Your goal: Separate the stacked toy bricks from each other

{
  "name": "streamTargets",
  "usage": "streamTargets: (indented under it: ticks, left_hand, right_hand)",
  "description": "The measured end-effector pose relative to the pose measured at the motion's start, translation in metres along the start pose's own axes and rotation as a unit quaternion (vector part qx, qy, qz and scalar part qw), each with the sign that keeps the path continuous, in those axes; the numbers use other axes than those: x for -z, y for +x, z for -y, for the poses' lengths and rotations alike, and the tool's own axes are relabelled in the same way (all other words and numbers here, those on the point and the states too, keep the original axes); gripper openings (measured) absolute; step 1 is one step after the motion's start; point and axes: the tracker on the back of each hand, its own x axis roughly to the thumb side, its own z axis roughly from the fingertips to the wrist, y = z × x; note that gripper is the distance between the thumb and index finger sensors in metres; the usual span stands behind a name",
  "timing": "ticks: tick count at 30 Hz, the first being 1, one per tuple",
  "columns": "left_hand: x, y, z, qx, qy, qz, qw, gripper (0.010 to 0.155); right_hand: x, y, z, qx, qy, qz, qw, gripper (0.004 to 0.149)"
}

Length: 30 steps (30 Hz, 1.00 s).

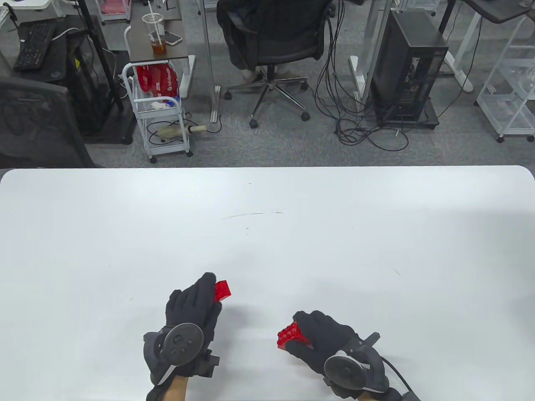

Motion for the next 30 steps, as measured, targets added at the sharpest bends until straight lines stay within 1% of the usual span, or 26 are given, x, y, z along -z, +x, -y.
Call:
streamTargets:
  ticks: [3,9,14,17,19,21,22,23,24,25,30]
  left_hand:
    - [0.003,-0.023,-0.007,0.003,0.008,-0.049,0.999,0.069]
    - [0.006,-0.062,-0.018,0.02,0.013,-0.124,0.992,0.068]
    - [0.005,-0.084,-0.023,0.027,0.013,-0.193,0.981,0.067]
    - [0.005,-0.092,-0.021,0.038,0.003,-0.221,0.974,0.067]
    - [0.005,-0.096,-0.018,0.061,-0.005,-0.248,0.967,0.067]
    - [0.006,-0.1,-0.015,0.079,-0.027,-0.281,0.956,0.067]
    - [0.006,-0.103,-0.013,0.088,-0.051,-0.307,0.946,0.067]
    - [0.005,-0.104,-0.012,0.092,-0.056,-0.318,0.942,0.067]
    - [0.005,-0.106,-0.011,0.096,-0.056,-0.323,0.94,0.067]
    - [0.005,-0.108,-0.009,0.103,-0.065,-0.337,0.934,0.067]
    - [0.006,-0.112,-0.005,0.11,-0.087,-0.357,0.923,0.067]
  right_hand:
    - [0.0,0.001,0.001,-0.004,0.0,0.002,1.0,0.064]
    - [-0.001,0.0,0.006,-0.012,-0.014,0.006,1.0,0.064]
    - [-0.001,-0.001,0.007,-0.017,-0.011,0.011,1.0,0.064]
    - [-0.001,0.0,0.007,-0.019,-0.007,0.014,1.0,0.064]
    - [-0.001,0.0,0.008,-0.019,-0.006,0.016,1.0,0.064]
    - [-0.001,0.0,0.008,-0.016,-0.006,0.016,1.0,0.064]
    - [-0.001,0.0,0.009,-0.013,-0.007,0.016,1.0,0.064]
    - [-0.001,0.0,0.009,-0.011,-0.007,0.015,1.0,0.064]
    - [-0.001,-0.001,0.009,-0.01,-0.007,0.015,1.0,0.064]
    - [-0.001,-0.001,0.009,-0.009,-0.006,0.015,1.0,0.064]
    - [-0.001,0.0,0.009,-0.005,0.002,0.019,1.0,0.064]
